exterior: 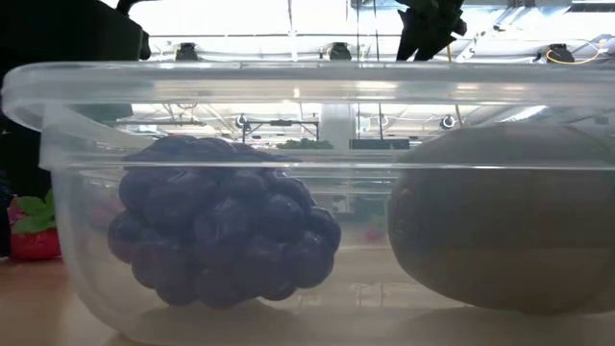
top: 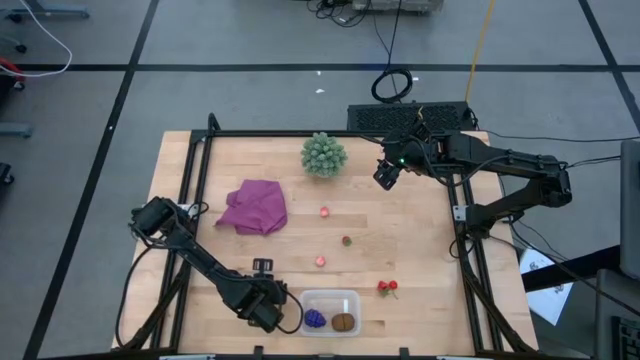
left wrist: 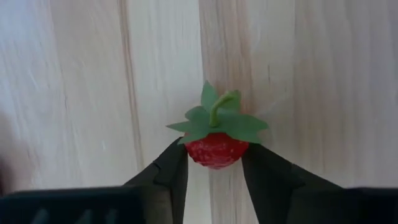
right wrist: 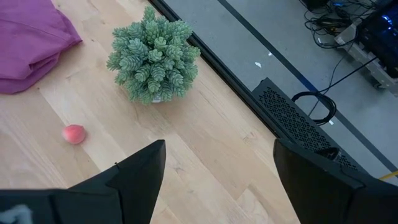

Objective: Pick and placing Produce into tupperware
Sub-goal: Put the bottom left red strawberry into the transparent container

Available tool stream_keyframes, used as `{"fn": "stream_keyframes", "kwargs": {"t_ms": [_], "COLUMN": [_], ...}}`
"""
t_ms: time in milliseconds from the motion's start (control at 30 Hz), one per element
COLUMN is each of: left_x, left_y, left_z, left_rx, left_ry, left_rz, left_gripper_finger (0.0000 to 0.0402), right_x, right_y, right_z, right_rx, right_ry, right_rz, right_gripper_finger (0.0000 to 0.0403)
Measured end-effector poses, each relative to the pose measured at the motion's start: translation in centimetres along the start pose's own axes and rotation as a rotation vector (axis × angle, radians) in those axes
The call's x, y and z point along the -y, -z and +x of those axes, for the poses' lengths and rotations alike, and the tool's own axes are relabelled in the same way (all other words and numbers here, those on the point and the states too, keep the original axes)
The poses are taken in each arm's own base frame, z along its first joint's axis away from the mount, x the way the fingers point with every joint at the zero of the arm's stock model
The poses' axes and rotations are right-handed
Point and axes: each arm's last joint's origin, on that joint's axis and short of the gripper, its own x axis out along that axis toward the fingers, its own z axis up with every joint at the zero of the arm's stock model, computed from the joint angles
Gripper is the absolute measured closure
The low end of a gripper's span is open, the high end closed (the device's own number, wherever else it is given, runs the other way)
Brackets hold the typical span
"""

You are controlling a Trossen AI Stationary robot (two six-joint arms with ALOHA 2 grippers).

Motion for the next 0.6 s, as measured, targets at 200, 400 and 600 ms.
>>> {"fn": "stream_keyframes", "kwargs": {"t_ms": [200,400,600], "left_x": [0.0,-0.1,-1.1], "left_y": [-0.1,-0.1,-0.1], "left_z": [0.0,-0.6,-3.9], "left_rx": [0.006,0.017,0.101], "left_ry": [0.004,0.014,0.071], "left_rz": [-0.001,-0.009,-0.041], "left_gripper_finger": [0.0255,0.0262,0.0260], "right_x": [0.0,0.0,0.0], "right_y": [0.0,0.0,0.0], "right_z": [0.0,0.0,0.0], "right_rx": [0.000,0.000,0.000], "right_ry": [0.000,0.000,0.000], "right_rz": [0.000,0.000,0.000], "right_gripper_finger": [0.0112,0.0112,0.0112]}}
